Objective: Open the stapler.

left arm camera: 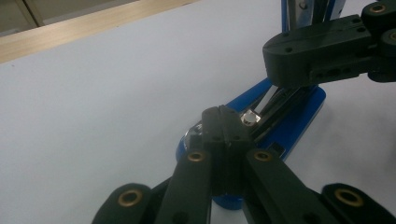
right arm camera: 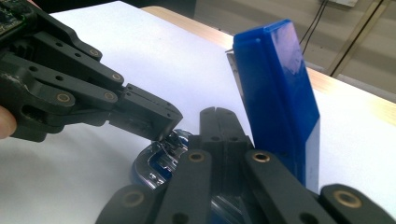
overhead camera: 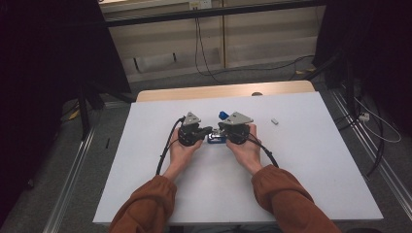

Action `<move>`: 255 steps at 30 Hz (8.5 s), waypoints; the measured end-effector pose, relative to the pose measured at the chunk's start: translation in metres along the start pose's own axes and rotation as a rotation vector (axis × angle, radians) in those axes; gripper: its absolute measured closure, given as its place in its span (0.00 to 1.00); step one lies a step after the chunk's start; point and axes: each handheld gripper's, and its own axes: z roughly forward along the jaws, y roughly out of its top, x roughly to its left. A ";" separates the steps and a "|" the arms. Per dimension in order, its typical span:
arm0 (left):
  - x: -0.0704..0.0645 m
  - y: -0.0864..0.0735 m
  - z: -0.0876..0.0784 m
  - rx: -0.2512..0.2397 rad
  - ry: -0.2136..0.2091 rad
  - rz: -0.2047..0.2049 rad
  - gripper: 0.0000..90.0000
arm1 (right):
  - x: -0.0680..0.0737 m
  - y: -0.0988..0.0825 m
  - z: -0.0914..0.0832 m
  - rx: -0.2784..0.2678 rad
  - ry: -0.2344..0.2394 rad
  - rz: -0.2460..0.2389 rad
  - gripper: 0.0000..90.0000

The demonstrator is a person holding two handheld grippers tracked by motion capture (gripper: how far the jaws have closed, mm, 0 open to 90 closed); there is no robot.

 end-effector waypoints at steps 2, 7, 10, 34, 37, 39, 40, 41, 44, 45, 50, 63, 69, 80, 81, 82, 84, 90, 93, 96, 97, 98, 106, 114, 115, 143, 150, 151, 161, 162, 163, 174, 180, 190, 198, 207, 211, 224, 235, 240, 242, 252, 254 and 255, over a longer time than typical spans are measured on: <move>0.000 0.000 0.000 0.001 -0.001 -0.001 1.00 | 0.001 0.000 0.000 -0.002 -0.007 0.004 1.00; 0.000 0.000 0.000 0.005 -0.003 0.000 1.00 | -0.001 0.001 -0.001 -0.019 -0.033 0.007 1.00; 0.000 0.000 0.000 0.003 -0.006 -0.006 1.00 | -0.007 0.005 -0.006 -0.034 -0.042 0.017 1.00; 0.001 -0.001 0.000 -0.006 -0.008 -0.014 1.00 | -0.014 0.007 -0.013 -0.043 -0.043 0.022 1.00; 0.000 -0.001 0.000 -0.007 -0.007 -0.014 1.00 | -0.014 0.007 -0.013 -0.044 -0.041 0.024 1.00; 0.000 -0.001 0.000 -0.007 -0.006 -0.009 1.00 | -0.014 0.008 -0.014 -0.045 -0.049 0.024 1.00; 0.000 -0.001 0.000 -0.007 -0.004 -0.003 1.00 | -0.014 0.008 -0.014 -0.043 -0.049 0.025 1.00; 0.000 -0.001 0.000 -0.004 -0.006 0.004 1.00 | -0.014 0.008 -0.015 -0.045 -0.056 0.022 1.00; 0.000 -0.001 0.000 -0.008 -0.005 0.000 1.00 | -0.016 0.008 -0.016 -0.044 -0.051 0.025 1.00; 0.000 -0.001 0.000 -0.005 -0.006 0.001 1.00 | -0.017 0.008 -0.016 -0.044 -0.047 0.026 1.00; 0.000 -0.001 0.000 -0.008 -0.004 -0.004 1.00 | -0.018 0.008 -0.017 -0.043 -0.047 0.028 1.00; 0.000 -0.001 0.000 -0.005 -0.002 -0.007 1.00 | -0.022 0.008 -0.021 -0.062 -0.060 0.050 1.00; 0.000 -0.001 0.000 -0.006 -0.002 -0.008 1.00 | -0.030 0.007 -0.027 -0.064 -0.076 0.064 1.00; 0.000 -0.001 0.000 -0.004 0.000 -0.007 1.00 | -0.039 0.007 -0.033 -0.066 -0.082 0.068 1.00; 0.000 -0.001 0.000 -0.005 -0.001 -0.007 1.00 | -0.039 0.007 -0.033 -0.064 -0.084 0.071 1.00; 0.000 -0.001 0.000 -0.002 -0.002 0.000 1.00 | -0.039 0.007 -0.034 -0.065 -0.082 0.070 1.00; -0.001 -0.001 0.000 0.000 0.001 0.000 1.00 | -0.040 0.007 -0.035 -0.068 -0.086 0.068 1.00; -0.001 0.000 0.000 0.000 0.004 0.003 1.00 | -0.049 0.004 -0.040 -0.067 -0.098 0.096 1.00; -0.001 0.000 0.000 0.000 0.003 0.003 1.00 | -0.054 0.001 -0.043 -0.061 -0.111 0.107 1.00; -0.001 -0.001 0.000 -0.002 0.003 0.002 1.00 | -0.056 0.000 -0.046 -0.060 -0.111 0.109 1.00; -0.001 -0.001 0.000 -0.002 0.003 0.001 1.00 | -0.056 0.000 -0.046 -0.061 -0.112 0.109 1.00; -0.001 -0.001 0.000 -0.003 0.003 0.002 1.00 | -0.056 0.000 -0.047 -0.063 -0.110 0.109 1.00; -0.002 -0.001 0.000 -0.006 0.013 -0.001 1.00 | -0.063 -0.002 -0.052 -0.051 -0.112 0.113 1.00; -0.003 -0.001 0.000 -0.007 0.023 0.001 1.00 | -0.070 -0.010 -0.056 -0.037 -0.112 0.124 1.00; -0.004 -0.001 0.000 -0.006 0.027 0.000 1.00 | -0.071 -0.011 -0.057 -0.037 -0.111 0.126 1.00; -0.003 -0.001 0.000 -0.006 0.016 -0.017 1.00 | -0.089 -0.037 -0.072 -0.065 -0.065 0.131 1.00; -0.002 -0.001 -0.001 -0.006 0.013 -0.023 1.00 | -0.090 -0.037 -0.071 -0.057 -0.064 0.145 1.00; -0.002 -0.001 -0.001 -0.006 0.013 -0.023 1.00 | -0.090 -0.038 -0.070 -0.052 -0.063 0.150 1.00; -0.003 -0.001 0.000 -0.006 0.019 -0.036 1.00 | -0.098 -0.043 -0.067 -0.004 -0.061 0.172 1.00; -0.003 -0.001 0.000 -0.006 0.019 -0.036 1.00 | -0.098 -0.044 -0.066 0.001 -0.058 0.171 1.00; -0.003 -0.001 -0.001 -0.005 0.018 -0.037 1.00 | -0.098 -0.045 -0.065 0.003 -0.050 0.178 1.00; -0.003 -0.001 -0.001 -0.018 0.012 -0.039 1.00 | -0.099 -0.049 -0.062 0.051 -0.042 0.171 1.00; -0.001 0.000 -0.003 -0.037 -0.004 -0.038 1.00 | -0.099 -0.049 -0.061 0.049 -0.026 0.165 1.00; -0.004 0.003 -0.005 -0.053 -0.012 -0.019 0.94 | -0.098 -0.047 -0.061 0.026 -0.006 0.130 0.98; -0.007 0.006 -0.009 -0.069 0.019 -0.011 0.76 | -0.099 -0.046 -0.063 0.003 -0.002 0.151 0.85; -0.007 0.007 -0.017 -0.074 0.032 -0.060 0.44 | -0.097 -0.044 -0.063 -0.028 0.041 0.159 0.59; -0.007 0.005 -0.016 -0.029 0.038 -0.055 0.25 | -0.096 -0.043 -0.065 -0.078 0.036 0.171 0.36; -0.005 -0.001 -0.035 -0.073 0.010 -0.091 0.05 | -0.101 -0.043 -0.071 -0.083 0.011 0.179 0.10; -0.015 -0.010 -0.064 -0.109 0.064 -0.050 0.06 | -0.111 -0.045 -0.086 -0.079 -0.020 0.216 0.09; -0.018 -0.021 -0.083 -0.112 0.097 -0.055 0.06 | -0.114 -0.047 -0.093 -0.067 -0.019 0.218 0.09; -0.020 -0.025 -0.089 -0.096 0.121 -0.040 0.06 | -0.116 -0.047 -0.096 -0.071 -0.011 0.229 0.09; -0.035 -0.041 -0.122 -0.158 0.150 -0.019 0.06 | -0.131 -0.047 -0.104 -0.064 -0.076 0.248 0.09; -0.037 -0.046 -0.128 -0.167 0.161 -0.032 0.06 | -0.134 -0.048 -0.106 -0.062 -0.074 0.258 0.10; -0.038 -0.048 -0.130 -0.168 0.166 -0.038 0.06 | -0.136 -0.049 -0.106 -0.060 -0.076 0.261 0.10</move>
